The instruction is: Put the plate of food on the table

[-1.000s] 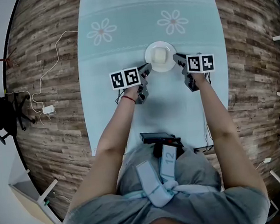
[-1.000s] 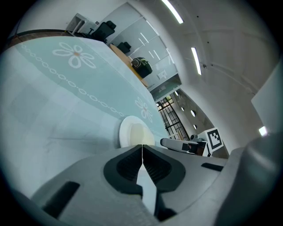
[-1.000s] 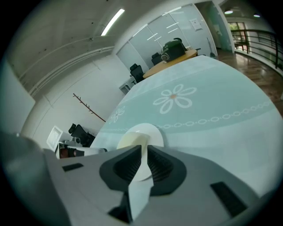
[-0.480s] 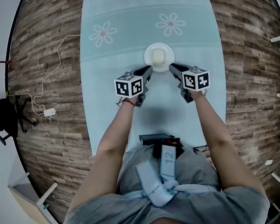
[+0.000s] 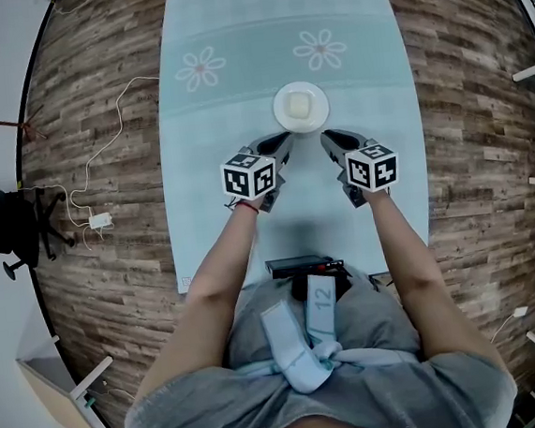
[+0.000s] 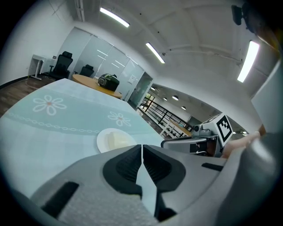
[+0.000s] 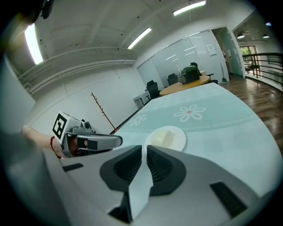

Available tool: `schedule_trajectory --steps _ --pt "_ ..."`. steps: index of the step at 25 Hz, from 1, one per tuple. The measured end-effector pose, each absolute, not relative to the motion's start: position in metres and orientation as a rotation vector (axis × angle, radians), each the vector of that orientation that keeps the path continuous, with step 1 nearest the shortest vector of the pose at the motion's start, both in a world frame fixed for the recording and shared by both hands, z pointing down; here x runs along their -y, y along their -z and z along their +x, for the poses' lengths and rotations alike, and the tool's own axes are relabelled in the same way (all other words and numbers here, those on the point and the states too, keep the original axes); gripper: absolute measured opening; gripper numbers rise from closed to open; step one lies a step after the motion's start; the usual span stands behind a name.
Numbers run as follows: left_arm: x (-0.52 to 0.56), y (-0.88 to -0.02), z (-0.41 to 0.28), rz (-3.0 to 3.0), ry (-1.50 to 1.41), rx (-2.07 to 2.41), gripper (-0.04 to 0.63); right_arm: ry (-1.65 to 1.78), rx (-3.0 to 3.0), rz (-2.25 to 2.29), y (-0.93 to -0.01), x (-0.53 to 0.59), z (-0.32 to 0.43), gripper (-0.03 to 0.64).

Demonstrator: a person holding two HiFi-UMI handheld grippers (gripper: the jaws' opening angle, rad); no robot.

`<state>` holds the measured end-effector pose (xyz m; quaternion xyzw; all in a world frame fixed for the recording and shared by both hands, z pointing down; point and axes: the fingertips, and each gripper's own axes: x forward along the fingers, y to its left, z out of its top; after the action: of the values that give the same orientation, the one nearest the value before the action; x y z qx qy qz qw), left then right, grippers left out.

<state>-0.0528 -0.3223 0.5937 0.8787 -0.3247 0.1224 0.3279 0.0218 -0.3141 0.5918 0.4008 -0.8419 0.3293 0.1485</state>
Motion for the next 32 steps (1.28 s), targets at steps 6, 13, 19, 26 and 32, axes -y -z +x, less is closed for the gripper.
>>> schedule_trajectory --steps 6,13,19,26,32 --pt "0.294 -0.573 -0.049 2.346 -0.297 0.835 0.021 -0.863 2.462 1.133 -0.570 0.287 0.016 0.048" --pt "0.255 -0.550 -0.051 2.416 -0.274 0.819 0.020 -0.817 2.511 1.139 -0.546 0.254 0.016 0.046" --pt "0.229 -0.532 -0.062 2.430 -0.204 0.821 0.020 -0.772 2.553 1.123 -0.526 0.226 0.010 0.046" --pt "0.191 -0.510 -0.068 2.475 -0.106 0.829 0.020 -0.648 2.615 1.078 -0.505 0.190 0.006 0.046" --pt "0.172 -0.480 -0.063 2.573 -0.016 0.832 0.020 -0.558 2.719 1.123 -0.477 0.167 0.009 0.047"
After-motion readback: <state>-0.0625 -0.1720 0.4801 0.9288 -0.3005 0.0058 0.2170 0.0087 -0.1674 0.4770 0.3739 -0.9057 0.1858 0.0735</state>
